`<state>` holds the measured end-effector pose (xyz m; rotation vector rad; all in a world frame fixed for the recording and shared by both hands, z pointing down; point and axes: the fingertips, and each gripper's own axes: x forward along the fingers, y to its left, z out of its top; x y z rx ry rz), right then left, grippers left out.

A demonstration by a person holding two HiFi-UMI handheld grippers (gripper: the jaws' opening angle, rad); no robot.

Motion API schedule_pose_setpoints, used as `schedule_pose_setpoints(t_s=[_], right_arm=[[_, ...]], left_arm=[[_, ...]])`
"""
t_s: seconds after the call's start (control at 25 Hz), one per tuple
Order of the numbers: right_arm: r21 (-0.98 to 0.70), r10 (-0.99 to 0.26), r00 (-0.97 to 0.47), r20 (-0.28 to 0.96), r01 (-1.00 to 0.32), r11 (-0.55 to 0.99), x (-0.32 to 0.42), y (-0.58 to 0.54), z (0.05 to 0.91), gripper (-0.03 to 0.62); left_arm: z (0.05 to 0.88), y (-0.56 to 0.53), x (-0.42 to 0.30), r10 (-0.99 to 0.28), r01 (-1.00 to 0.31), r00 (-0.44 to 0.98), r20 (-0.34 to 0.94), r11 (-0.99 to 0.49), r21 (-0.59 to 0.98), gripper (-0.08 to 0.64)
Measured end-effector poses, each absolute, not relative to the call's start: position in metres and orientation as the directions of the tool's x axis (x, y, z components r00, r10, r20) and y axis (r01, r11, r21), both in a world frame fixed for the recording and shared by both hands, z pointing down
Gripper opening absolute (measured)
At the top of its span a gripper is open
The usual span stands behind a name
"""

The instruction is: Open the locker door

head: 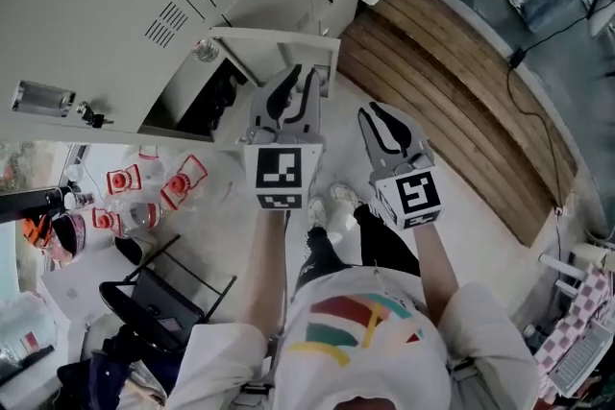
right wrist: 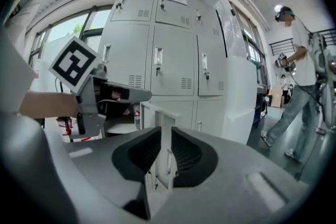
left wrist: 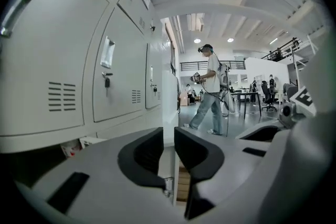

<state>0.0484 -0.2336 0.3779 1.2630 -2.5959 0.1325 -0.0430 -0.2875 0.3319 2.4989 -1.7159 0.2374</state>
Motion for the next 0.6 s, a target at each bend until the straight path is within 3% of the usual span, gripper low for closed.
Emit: schedule_pose_setpoints(t_s=[0.24, 0.6], right_arm=[[0.097, -0.781, -0.613, 0.120, -0.775, 0.624, 0.017, -0.241, 0.292, 0.006], [0.190, -0.720, -0.687, -0.102, -0.724, 0.663, -0.043, -0.220, 0.174, 0.005]], left_arm=[[0.263, -0.249, -0.076, -0.963, -0.965, 0.256, 0.087, -0.259, -0.030, 0.023], [0.171, -0.184, -0.156, -0.997, -1.000, -0.004, -0.082, 0.002, 0.025, 0.020]])
